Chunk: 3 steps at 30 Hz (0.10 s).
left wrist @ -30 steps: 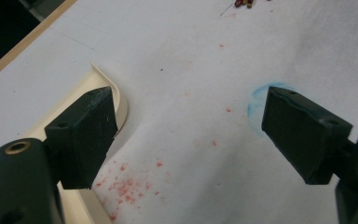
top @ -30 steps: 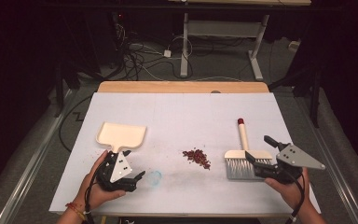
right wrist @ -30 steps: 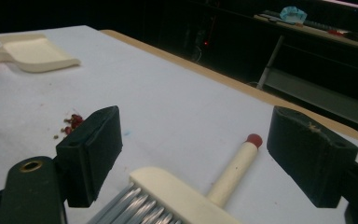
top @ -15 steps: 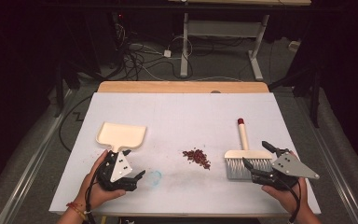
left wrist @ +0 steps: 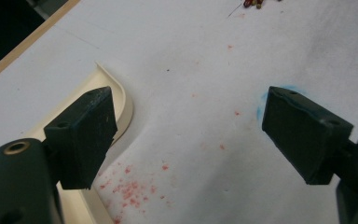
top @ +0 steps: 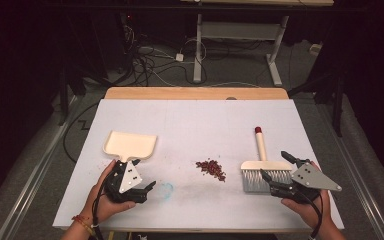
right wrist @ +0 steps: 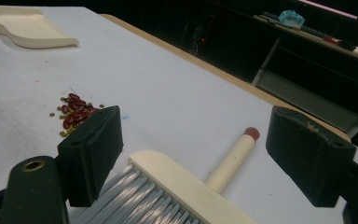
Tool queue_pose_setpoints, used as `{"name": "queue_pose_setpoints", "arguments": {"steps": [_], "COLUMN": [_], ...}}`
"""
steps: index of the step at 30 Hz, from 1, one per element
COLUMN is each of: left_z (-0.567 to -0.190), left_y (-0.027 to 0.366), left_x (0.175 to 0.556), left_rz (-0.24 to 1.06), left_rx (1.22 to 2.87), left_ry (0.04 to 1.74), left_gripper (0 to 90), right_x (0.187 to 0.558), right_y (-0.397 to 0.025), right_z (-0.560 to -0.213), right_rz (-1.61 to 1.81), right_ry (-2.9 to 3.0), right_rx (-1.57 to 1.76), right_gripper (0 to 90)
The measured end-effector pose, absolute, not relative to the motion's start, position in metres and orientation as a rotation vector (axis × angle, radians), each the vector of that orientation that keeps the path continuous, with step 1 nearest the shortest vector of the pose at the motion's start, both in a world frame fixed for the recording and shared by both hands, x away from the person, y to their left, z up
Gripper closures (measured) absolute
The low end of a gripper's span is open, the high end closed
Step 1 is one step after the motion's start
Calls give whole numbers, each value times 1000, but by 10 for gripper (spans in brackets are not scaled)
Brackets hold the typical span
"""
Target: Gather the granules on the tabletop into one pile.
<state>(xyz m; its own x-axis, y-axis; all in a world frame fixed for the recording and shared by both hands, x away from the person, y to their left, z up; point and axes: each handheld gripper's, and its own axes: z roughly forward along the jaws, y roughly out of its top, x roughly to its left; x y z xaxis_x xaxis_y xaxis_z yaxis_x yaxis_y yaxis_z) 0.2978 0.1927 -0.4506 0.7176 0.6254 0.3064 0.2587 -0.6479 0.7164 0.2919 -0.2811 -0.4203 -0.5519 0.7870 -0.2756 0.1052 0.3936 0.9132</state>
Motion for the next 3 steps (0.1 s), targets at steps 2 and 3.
{"name": "queue_pose_setpoints", "arguments": {"steps": [2,3], "left_z": [-451,-451], "left_y": [193,193], "left_x": [299,299], "left_rz": [719,718], "left_rx": [2257,2255], "left_ry": [669,673], "left_gripper": [171,171], "right_x": [293,293], "right_y": [-282,-281], "right_z": [-420,-420], "right_rz": [1190,1192], "right_ry": [1926,1924], "right_rx": [764,762], "right_gripper": [194,194]}}
